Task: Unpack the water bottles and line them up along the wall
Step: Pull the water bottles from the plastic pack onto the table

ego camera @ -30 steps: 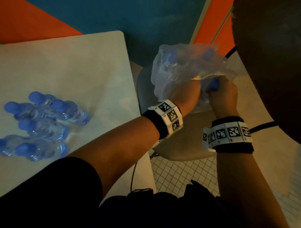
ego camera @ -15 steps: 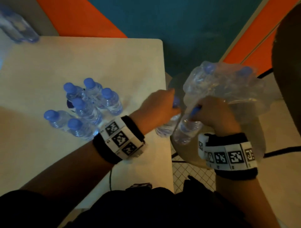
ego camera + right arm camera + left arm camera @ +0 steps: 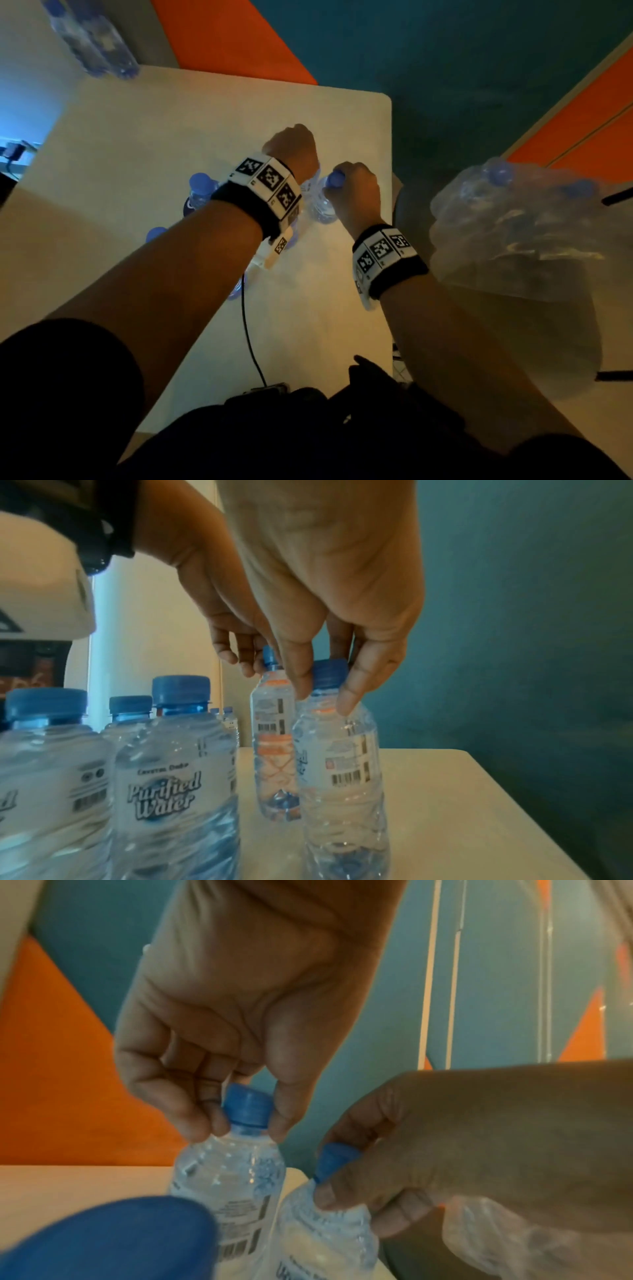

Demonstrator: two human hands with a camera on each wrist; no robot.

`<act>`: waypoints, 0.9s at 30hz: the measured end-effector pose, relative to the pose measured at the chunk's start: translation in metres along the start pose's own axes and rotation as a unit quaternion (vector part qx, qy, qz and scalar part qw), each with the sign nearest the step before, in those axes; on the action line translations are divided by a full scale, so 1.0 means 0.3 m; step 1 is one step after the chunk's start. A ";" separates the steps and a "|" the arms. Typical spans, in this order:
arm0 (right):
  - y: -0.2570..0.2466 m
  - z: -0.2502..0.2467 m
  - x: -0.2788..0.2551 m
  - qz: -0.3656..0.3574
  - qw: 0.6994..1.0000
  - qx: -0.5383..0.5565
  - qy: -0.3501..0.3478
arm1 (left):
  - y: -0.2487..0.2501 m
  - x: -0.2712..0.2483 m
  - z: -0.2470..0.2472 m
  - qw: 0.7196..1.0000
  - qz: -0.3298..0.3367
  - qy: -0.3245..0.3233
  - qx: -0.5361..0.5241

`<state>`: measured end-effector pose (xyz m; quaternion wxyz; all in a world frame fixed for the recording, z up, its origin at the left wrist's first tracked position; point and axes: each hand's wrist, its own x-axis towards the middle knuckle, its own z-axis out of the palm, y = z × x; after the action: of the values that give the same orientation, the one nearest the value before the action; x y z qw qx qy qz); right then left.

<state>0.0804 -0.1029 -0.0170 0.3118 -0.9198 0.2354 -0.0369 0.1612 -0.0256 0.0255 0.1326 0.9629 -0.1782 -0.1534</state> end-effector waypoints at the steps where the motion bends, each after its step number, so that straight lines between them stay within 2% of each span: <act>1: -0.016 0.011 0.018 -0.004 1.000 0.000 0.000 | -0.017 0.014 -0.002 1.000 -0.013 0.000 0.002; 8: -0.057 0.066 0.078 -0.026 0.999 -0.014 -0.028 | -0.106 0.052 0.025 0.996 -0.076 -0.036 0.021; 12: -0.042 0.050 0.058 -0.034 0.996 -0.013 -0.081 | -0.110 0.053 0.019 0.996 -0.063 -0.032 0.050; 14: -0.004 0.018 0.034 -0.018 0.995 0.013 -0.095 | -0.078 0.042 0.006 0.995 -0.062 -0.039 0.070; 17: 0.099 -0.073 -0.031 0.050 0.991 0.024 -0.123 | 0.044 -0.016 -0.007 0.988 -0.063 -0.045 0.135; 19: 0.204 -0.147 -0.097 0.102 0.980 -0.003 -0.169 | 0.157 -0.084 -0.006 0.985 -0.007 -0.034 0.167; 21: 0.320 -0.223 -0.188 0.150 0.968 -0.029 -0.201 | 0.269 -0.157 0.024 0.980 0.120 -0.051 0.149; 22: 0.375 -0.258 -0.234 0.168 0.962 -0.048 -0.212 | 0.323 -0.194 0.055 0.967 0.205 -0.097 0.119; 24: 0.446 -0.339 -0.310 0.200 0.953 -0.058 -0.222 | 0.429 -0.281 0.141 0.903 0.337 -0.251 0.085; 26: 0.495 -0.408 -0.347 0.249 0.949 -0.042 -0.190 | 0.528 -0.350 0.250 0.833 0.400 -0.371 0.091; 27: 0.521 -0.440 -0.347 0.260 0.952 -0.047 -0.156 | 0.573 -0.376 0.303 0.816 0.415 -0.392 0.085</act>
<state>-0.1043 -0.2374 0.0048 0.2996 -0.8346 0.4166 0.2003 -0.0222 -0.1554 0.0235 0.0202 0.6633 -0.6100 -0.4330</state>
